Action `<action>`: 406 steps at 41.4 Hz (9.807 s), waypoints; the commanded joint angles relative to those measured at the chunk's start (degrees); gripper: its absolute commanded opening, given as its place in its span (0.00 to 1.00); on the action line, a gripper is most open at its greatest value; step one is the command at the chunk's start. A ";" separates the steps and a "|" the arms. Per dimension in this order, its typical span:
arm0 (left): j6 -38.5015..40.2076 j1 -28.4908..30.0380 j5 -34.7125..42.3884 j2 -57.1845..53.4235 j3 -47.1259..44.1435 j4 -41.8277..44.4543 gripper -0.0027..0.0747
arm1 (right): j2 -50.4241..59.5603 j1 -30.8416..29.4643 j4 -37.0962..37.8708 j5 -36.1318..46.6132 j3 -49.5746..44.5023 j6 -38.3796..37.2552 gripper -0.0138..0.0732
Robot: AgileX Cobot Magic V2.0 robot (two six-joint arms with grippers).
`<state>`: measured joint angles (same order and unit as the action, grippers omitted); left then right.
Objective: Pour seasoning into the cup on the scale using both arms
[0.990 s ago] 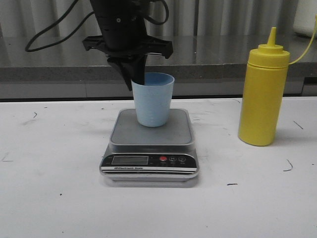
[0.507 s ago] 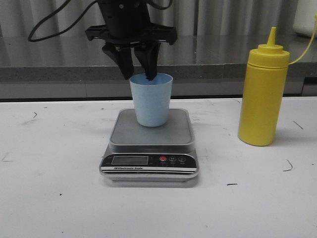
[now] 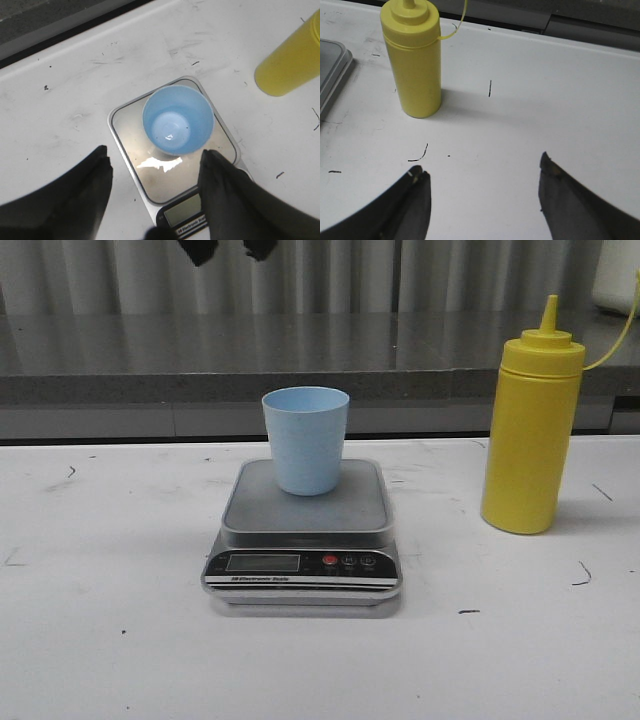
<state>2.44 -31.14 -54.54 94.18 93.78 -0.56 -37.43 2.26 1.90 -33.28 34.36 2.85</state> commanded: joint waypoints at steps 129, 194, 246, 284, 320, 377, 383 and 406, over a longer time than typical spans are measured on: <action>-1.89 -0.31 14.80 -54.56 -45.30 0.23 0.53 | -64.90 11.20 -7.38 104.10 -9.18 -4.25 0.92; -1.89 -0.31 14.80 -54.56 -45.30 0.23 0.53 | -47.74 14.25 -8.50 45.90 15.18 40.65 0.58; -1.89 -0.31 14.80 -54.56 -45.30 0.23 0.53 | -62.61 28.77 83.56 2.16 50.05 20.10 0.51; -1.89 -0.31 14.80 -54.56 -45.30 0.23 0.53 | -61.13 28.57 77.31 -4.20 49.87 -10.80 0.51; -1.89 -0.31 14.80 -54.56 -45.30 0.23 0.53 | -52.23 0.19 71.28 48.17 19.82 -62.69 0.51; -1.89 -0.31 14.80 -54.56 -45.30 0.23 0.53 | -65.20 -3.76 27.35 86.55 10.62 -19.78 0.51; -1.89 -0.31 14.80 -54.56 -45.30 0.23 0.53 | -69.78 -3.57 23.71 93.14 9.60 -12.35 0.51; -1.89 -0.31 14.80 -54.56 -45.30 0.23 0.53 | -77.02 -3.40 19.73 102.66 9.41 -8.63 0.69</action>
<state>0.64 -31.14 -43.97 39.52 47.01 0.00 -117.29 -1.07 22.78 62.84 42.88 -6.32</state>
